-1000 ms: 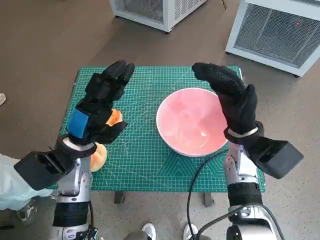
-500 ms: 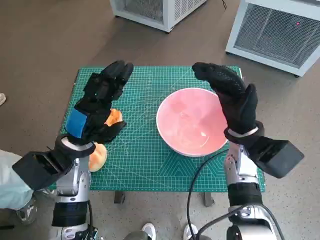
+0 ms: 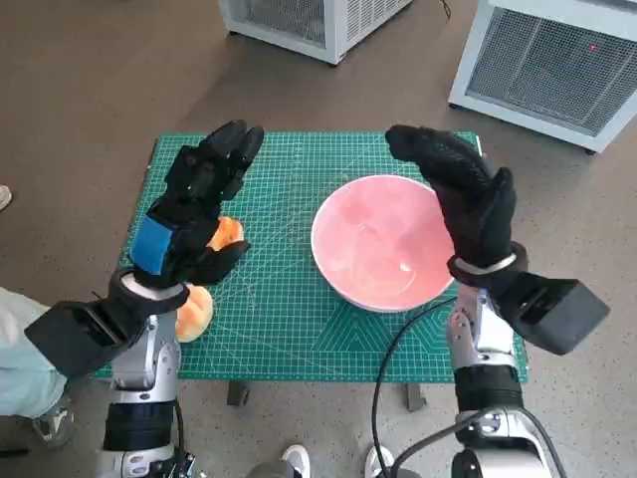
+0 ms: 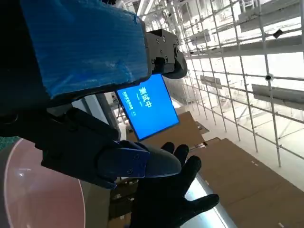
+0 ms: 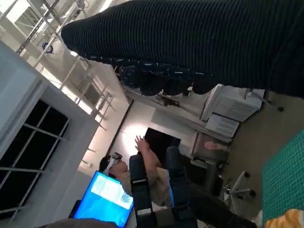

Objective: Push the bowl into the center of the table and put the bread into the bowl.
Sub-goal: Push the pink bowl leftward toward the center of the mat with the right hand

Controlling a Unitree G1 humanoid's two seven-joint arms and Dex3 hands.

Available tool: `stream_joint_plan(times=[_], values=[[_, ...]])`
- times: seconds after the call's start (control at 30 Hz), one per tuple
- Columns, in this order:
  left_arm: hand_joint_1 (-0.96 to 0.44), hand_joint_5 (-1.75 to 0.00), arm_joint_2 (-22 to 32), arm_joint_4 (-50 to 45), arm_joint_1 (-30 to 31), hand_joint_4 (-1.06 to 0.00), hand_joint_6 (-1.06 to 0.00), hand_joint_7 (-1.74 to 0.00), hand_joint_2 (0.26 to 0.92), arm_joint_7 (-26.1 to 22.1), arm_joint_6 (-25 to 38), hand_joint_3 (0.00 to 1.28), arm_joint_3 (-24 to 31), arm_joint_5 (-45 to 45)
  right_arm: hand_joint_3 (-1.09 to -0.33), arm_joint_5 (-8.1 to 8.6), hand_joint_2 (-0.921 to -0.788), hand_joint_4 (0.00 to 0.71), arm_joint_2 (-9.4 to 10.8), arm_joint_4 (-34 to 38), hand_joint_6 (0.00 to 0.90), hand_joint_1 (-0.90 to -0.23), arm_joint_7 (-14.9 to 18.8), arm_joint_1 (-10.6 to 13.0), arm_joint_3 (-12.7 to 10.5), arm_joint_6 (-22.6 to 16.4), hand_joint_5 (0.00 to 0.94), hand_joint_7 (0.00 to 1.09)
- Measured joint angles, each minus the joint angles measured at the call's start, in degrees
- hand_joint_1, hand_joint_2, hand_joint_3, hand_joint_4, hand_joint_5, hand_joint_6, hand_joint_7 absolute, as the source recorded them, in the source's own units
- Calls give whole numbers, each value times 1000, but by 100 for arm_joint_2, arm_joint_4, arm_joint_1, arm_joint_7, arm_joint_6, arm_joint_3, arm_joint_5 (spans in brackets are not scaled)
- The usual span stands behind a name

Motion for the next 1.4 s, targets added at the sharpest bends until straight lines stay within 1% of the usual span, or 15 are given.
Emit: stream_joint_plan(times=[0.07, 0.17, 0.27, 0.43, 0.5, 0.57, 0.67, 0.7, 0.8, 0.93, 1.03, 1.13, 1.23, 1.37, 1.4], values=[[-553, -5, 0, 5, 0, -221, -73, -496, 921, 16, -8, 322, 3, 1, -726, -4, -921, 172, -60, 239, -1, -698, -33, -41, -105, -138, 6, 546], [-555, -4, 1, 12, 0, -221, -73, -496, 921, 28, -22, 322, 12, 1, -733, -29, -921, 176, -125, 672, -1, -683, -186, -132, -296, -357, 8, 548], [-556, -4, 2, 18, 0, -221, -73, -496, 921, 29, -39, 322, 21, 0, -741, -102, -921, 178, -178, 1183, -1, -669, -502, -254, -497, -574, 8, 546], [-556, -4, 1, 37, 0, -221, -73, -495, 921, 28, -44, 322, 21, 0, -776, -258, -921, 178, -290, 1829, -1, -646, -982, -404, -684, -797, 6, 549], [-556, -3, 1, 41, 0, -221, -73, -495, 921, 29, -44, 322, 23, 0, -798, -354, -921, 174, -342, 2025, -1, -638, -1159, -454, -717, -843, 4, 550], [-556, -3, 1, 43, -1, -221, -73, -495, 921, 29, -44, 322, 25, 0, -825, -486, -921, 166, -395, 2232, -1, -632, -1388, -506, -717, -871, 2, 552], [-556, -3, 1, 43, -1, -221, -73, -495, 921, 28, -44, 322, 24, 0, -872, -732, -921, 154, -498, 2509, -1, -623, -1738, -553, -695, -873, 1, 552], [-556, -3, 1, 43, -1, -221, -73, -495, 921, 29, -45, 322, 25, -1, -884, -841, -921, 151, -542, 2596, -1, -621, -1864, -558, -681, -864, 0, 550], [-556, -3, 2, 44, -1, -222, -73, -495, 921, 29, -44, 322, 30, -1, -901, -1035, -921, 148, -607, 2771, -1, -624, -2135, -568, -640, -790, 0, 540], [-557, -3, 2, 44, 0, -222, -74, -494, 921, 29, -44, 322, 30, -1, -923, -1315, -921, 145, -702, 2998, -1, -630, -2511, -570, -567, -563, 0, 508], [-558, -3, 2, 44, 0, -222, -75, -493, 921, 29, -45, 321, 31, -1, -936, -1409, -921, 144, -732, 3134, -1, -638, -2722, -570, -538, -317, 0, 480], [-558, -3, 2, 44, 0, -222, -75, -493, 921, 28, -44, 321, 33, -2, -932, -1398, -921, 141, -729, 3240, -1, -660, -2750, -574, -598, -24, 0, 478], [-558, -3, 5, 44, 0, -222, -75, -492, 921, 27, -44, 321, 41, -4, -929, -1315, -921, 132, -707, 3320, 2, -672, -2732, -574, -704, 249, 0, 487], [-556, -3, 12, 43, 0, -223, -76, -491, 921, 27, -44, 321, 60, -8, -932, -1269, -921, 127, -657, 3376, 12, -665, -2657, -574, -807, 474, 1, 503], [-555, -3, 13, 43, 0, -223, -76, -491, 921, 27, -44, 321, 63, -8, -936, -1264, -921, 129, -643, 3389, 8, -662, -2638, -574, -833, 527, 2, 521]])
